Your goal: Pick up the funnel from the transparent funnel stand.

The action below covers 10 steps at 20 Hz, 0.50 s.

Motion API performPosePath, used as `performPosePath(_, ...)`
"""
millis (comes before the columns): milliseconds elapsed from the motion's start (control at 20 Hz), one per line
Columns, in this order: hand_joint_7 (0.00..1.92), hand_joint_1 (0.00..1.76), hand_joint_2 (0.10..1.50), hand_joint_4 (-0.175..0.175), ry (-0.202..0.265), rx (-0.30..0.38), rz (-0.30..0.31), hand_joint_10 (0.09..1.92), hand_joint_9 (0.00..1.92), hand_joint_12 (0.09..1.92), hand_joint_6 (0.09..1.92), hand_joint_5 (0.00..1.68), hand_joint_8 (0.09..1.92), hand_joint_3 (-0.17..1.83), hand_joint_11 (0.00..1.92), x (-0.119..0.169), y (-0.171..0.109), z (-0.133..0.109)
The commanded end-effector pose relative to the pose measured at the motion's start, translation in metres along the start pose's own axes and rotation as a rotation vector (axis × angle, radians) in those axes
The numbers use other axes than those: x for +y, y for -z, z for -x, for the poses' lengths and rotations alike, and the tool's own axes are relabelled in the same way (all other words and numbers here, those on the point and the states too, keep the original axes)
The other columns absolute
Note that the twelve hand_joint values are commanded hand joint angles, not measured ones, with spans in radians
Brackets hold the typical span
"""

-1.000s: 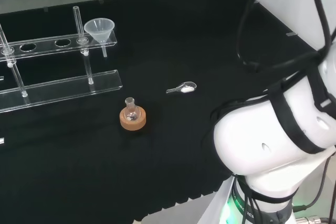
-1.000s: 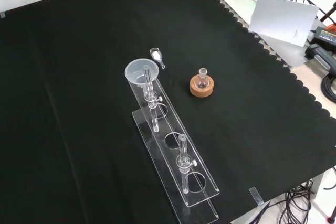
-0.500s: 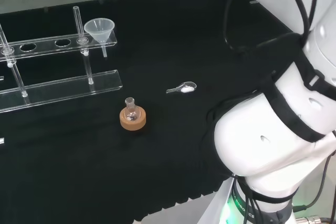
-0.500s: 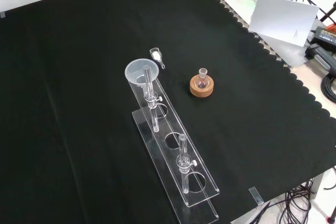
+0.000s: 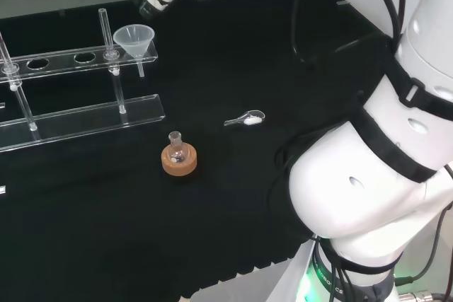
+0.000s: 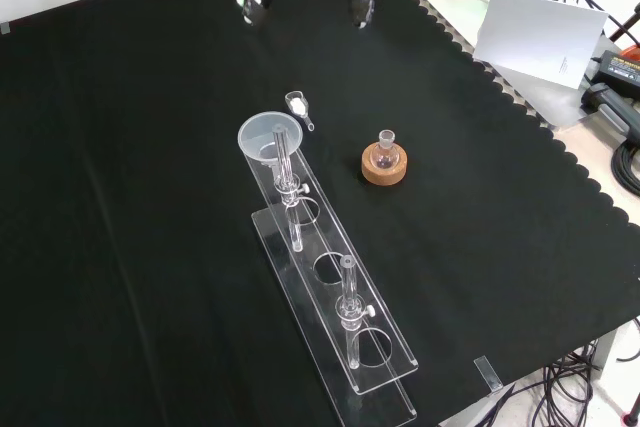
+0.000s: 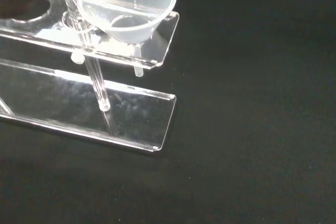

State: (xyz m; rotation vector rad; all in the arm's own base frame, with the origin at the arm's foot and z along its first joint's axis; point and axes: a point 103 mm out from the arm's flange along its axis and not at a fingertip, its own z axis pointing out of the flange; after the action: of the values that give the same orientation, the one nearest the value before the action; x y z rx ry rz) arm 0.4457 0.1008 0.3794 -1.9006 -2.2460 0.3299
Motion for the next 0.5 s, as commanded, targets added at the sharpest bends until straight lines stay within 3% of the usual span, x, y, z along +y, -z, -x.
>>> performPosePath(50, 0.27, 0.64, 0.64, -0.028, -0.021, 0.018, -0.008, 0.84, 0.1, 1.24, 0.09, 0.18, 0.55, 0.04, 0.0, 0.02, -0.01, 0.002)
performPosePath(500, 0.28, 0.66, 0.65, -0.035, -0.018, 0.009, -0.017, 0.84, 0.11, 1.23, 0.09, 0.15, 0.56, 0.05, 0.0, 0.042, -0.019, 0.0)
